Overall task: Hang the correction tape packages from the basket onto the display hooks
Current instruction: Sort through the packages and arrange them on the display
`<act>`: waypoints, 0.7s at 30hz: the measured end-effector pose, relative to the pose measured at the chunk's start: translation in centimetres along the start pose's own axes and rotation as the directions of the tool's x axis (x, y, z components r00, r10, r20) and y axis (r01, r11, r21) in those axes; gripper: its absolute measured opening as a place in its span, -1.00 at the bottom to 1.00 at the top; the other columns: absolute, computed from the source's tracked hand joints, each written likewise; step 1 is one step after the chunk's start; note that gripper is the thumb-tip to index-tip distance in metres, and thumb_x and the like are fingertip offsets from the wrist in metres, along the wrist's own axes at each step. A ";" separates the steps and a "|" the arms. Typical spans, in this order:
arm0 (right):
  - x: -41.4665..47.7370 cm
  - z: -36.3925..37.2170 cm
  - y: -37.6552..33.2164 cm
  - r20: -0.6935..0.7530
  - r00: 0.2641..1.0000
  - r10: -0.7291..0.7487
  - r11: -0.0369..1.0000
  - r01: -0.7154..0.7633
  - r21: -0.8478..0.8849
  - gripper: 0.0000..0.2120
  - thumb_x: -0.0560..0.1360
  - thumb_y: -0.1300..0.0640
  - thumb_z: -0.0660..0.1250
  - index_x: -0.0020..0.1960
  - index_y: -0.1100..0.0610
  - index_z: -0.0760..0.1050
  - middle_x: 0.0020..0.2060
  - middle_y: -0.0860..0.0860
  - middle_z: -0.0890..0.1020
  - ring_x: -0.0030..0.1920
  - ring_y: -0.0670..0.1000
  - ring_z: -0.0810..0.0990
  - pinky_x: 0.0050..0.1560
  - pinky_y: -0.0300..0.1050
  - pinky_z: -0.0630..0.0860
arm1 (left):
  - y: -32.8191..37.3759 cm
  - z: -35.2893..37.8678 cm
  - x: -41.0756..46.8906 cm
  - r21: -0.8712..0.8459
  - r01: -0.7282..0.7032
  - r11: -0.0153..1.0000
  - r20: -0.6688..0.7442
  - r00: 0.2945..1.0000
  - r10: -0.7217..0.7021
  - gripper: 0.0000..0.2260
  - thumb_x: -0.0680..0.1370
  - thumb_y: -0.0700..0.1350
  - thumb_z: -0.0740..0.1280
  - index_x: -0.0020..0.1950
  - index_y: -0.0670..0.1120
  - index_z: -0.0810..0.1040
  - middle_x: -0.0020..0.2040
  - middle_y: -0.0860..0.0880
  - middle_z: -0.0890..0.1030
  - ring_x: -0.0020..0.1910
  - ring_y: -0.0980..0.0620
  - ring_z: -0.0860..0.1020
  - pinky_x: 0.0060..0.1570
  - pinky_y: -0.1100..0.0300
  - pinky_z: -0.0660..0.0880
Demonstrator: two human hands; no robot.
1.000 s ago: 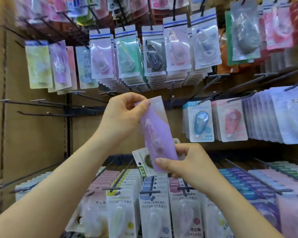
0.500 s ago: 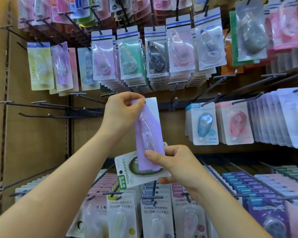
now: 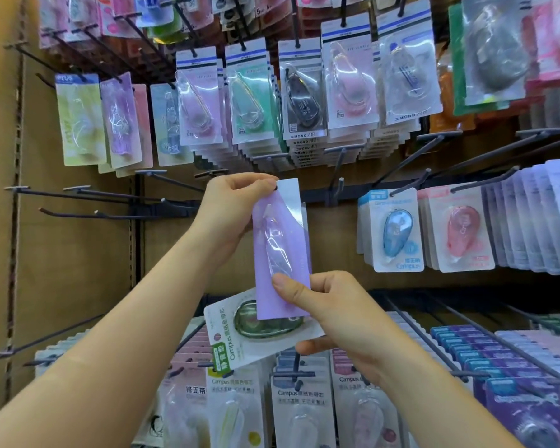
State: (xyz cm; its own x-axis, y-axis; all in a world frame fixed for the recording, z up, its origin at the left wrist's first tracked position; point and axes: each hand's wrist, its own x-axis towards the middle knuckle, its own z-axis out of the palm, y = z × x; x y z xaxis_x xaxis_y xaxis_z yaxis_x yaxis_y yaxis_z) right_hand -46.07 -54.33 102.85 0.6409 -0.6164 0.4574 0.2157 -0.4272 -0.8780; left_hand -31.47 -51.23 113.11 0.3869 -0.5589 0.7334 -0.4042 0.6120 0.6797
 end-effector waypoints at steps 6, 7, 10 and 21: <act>0.8 0.5 0.2 -0.078 0.995 0.062 0.998 -0.063 -0.013 -0.58 0.41 -0.25 0.44 -0.10 0.12 0.49 -0.10 0.07 0.42 -0.10 0.01 0.40 -0.36 -0.18 0.57 | -1.0 1.3 0.1 0.091 0.052 0.995 -0.005 0.999 -0.051 -0.77 0.65 -0.16 0.20 -0.05 0.01 0.64 -0.16 -0.03 0.63 -0.23 0.03 0.55 -0.25 0.21 0.44; 0.9 0.6 0.2 -0.099 0.993 0.068 0.998 -0.068 0.000 -0.59 0.41 -0.25 0.44 -0.07 0.08 0.47 -0.08 0.03 0.36 -0.10 0.01 0.37 -0.38 -0.18 0.56 | -1.5 1.4 0.1 0.100 0.059 0.993 0.007 0.998 -0.060 -0.78 0.66 -0.13 0.18 0.03 0.03 0.62 -0.10 -0.02 0.62 -0.19 0.01 0.53 -0.21 0.18 0.44; 1.0 0.6 -0.2 -0.183 0.980 0.082 0.997 -0.082 0.008 -0.57 0.42 -0.24 0.43 -0.15 0.13 0.47 -0.18 0.06 0.26 -0.21 0.01 0.30 -0.42 -0.20 0.52 | -2.5 0.4 -0.7 0.194 0.027 0.981 0.029 0.999 -0.034 -0.76 0.64 -0.03 0.23 0.31 0.10 0.42 0.01 0.01 0.56 -0.12 0.03 0.51 -0.11 0.05 0.49; 1.2 -0.7 -1.2 -0.137 0.990 -0.018 0.980 -0.010 -0.199 -0.67 0.47 -0.05 0.47 -0.10 0.26 0.68 -0.28 0.05 0.63 -0.35 -0.08 0.47 -0.46 -0.24 0.50 | -1.7 0.6 -1.7 0.720 -0.130 0.682 0.114 0.991 0.069 -0.57 0.38 0.05 0.38 0.24 0.04 0.52 -0.05 0.07 0.68 -0.11 0.09 0.63 -0.07 0.13 0.53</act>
State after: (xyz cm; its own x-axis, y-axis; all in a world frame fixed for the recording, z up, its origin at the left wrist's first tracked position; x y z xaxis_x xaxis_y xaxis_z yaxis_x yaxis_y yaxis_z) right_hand -46.07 -55.00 104.52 0.5298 -0.6939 0.4877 0.0578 -0.5442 -0.8370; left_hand -31.96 -51.67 110.69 0.2614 -0.5754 0.7750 -0.9224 0.0876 0.3762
